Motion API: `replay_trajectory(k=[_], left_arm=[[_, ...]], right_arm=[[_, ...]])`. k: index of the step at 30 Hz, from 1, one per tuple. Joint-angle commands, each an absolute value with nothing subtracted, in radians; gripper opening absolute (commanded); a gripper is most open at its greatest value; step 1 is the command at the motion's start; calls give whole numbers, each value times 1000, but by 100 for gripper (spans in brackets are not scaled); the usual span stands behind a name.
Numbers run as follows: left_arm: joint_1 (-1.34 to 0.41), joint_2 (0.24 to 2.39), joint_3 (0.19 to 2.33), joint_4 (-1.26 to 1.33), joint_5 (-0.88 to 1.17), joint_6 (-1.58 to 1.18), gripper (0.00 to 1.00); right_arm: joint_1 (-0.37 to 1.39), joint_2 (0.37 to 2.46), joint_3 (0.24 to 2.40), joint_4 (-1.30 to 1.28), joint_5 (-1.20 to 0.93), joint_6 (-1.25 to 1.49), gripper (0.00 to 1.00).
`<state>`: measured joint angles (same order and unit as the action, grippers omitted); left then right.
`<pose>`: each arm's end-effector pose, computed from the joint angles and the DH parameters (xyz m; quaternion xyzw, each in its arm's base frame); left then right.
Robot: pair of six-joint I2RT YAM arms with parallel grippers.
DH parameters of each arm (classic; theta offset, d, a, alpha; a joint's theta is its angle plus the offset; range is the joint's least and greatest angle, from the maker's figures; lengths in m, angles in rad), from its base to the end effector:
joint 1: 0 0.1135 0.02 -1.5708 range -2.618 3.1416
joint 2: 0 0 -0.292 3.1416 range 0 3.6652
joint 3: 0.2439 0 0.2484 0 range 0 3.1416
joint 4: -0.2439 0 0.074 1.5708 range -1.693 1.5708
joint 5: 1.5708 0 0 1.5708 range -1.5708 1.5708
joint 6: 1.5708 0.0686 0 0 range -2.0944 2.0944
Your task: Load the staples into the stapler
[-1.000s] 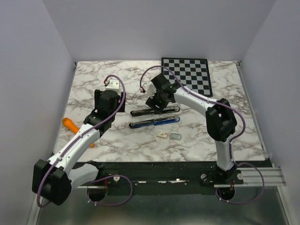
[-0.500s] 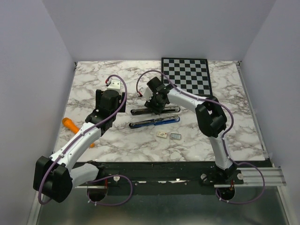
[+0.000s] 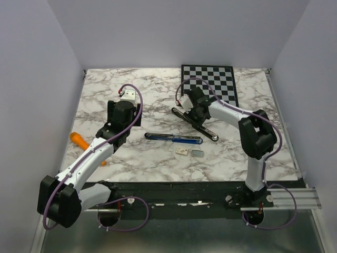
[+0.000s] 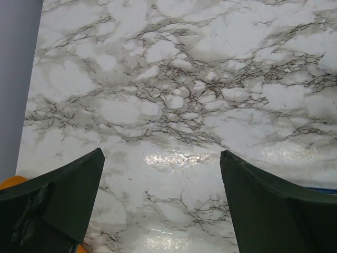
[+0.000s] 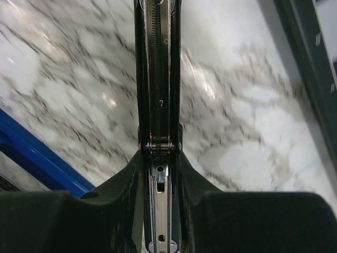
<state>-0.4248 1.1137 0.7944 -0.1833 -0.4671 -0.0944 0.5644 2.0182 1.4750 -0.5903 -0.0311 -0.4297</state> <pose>0.2472 -0.0779 0.2917 0.0215 0.8453 0.0654 0.5298 0.3741 0.2393 0.1744 -0.4684 0.8564 0.0297 0.2154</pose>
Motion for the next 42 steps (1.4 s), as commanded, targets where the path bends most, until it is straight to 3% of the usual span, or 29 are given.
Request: replay_trajectory(k=[1, 8, 19, 20, 23, 24, 27, 30, 35, 42], left_arm=[[-422, 1114, 813, -176, -457, -94, 99], [-422, 1111, 815, -178, -451, -97, 99], [-422, 1117, 818, -179, -431, -106, 99], [-422, 1118, 818, -179, -430, -106, 99], [-422, 1120, 821, -181, -425, -109, 99], [-422, 1121, 822, -181, -425, -110, 99], [-422, 1129, 827, -186, -419, -113, 99], [-422, 1138, 833, -189, -413, -117, 99], [-422, 1144, 838, -195, -414, -121, 99], [-422, 1135, 836, -199, -422, -126, 99]], right_arm=[[528, 1866, 1324, -532, 54, -355, 12], [424, 1715, 1158, -474, 159, -138, 6], [345, 1740, 1062, -488, 239, 26, 9], [345, 1740, 1062, -491, 244, 29, 12], [345, 1715, 1063, -512, 236, 26, 39], [344, 1703, 1065, -526, 235, 23, 53], [348, 1626, 1069, -555, 206, 9, 71], [363, 1549, 1068, -583, 170, -23, 77], [460, 1490, 1068, -601, 55, -101, 78], [583, 1638, 1169, -572, -46, -156, 78]])
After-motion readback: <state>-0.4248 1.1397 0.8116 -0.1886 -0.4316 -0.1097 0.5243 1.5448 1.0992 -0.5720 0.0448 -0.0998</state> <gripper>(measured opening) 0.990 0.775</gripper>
